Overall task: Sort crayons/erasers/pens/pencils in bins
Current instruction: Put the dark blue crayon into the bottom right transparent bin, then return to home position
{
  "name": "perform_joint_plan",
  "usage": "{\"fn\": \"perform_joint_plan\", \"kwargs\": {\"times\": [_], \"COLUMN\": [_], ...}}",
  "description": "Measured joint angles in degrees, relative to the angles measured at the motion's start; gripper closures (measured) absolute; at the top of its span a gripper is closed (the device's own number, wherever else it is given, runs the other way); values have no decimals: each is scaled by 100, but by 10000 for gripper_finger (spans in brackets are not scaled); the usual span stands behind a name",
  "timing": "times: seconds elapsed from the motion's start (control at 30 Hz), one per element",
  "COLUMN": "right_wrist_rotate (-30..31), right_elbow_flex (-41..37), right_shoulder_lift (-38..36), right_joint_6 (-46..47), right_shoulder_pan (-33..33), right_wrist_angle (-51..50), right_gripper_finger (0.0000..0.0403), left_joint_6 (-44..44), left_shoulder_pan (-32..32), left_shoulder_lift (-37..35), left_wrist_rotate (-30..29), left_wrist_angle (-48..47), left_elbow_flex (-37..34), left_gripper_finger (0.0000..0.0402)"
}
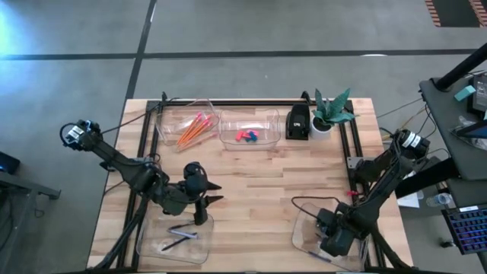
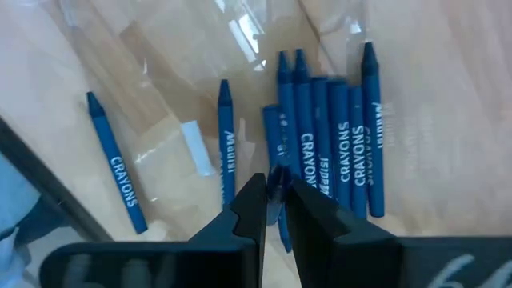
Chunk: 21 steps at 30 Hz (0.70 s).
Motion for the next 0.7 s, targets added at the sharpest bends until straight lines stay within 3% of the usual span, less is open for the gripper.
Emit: {"fn": "perform_joint_plan", "kwargs": {"times": [0.3, 0.47, 0.53, 0.7], "right_wrist_rotate": [136, -169, 100, 1570], "right_elbow_flex": [-40, 379, 584, 1059], "right_shoulder_lift": [-7, -149, -198, -231], "right_joint_6": [-19, -761, -1462, -3397], "right_shoulder_pan": [0, 0, 2, -2], "right_wrist_angle": [-33, -59, -62, -64], "right_gripper_finger": [307, 283, 278, 274], "left_joint_6": [11, 135, 350, 929], "left_shoulder_pan": [0, 0, 0, -15], "left_shoulder_lift": [-43, -473, -755, -1404], "left_wrist_rotate": [3, 20, 17, 4], "left_wrist_angle": [-7, -62, -68, -173], "left_elbow_flex": [0, 0, 5, 7], "left_gripper_finger": [277, 277, 277, 277]}}
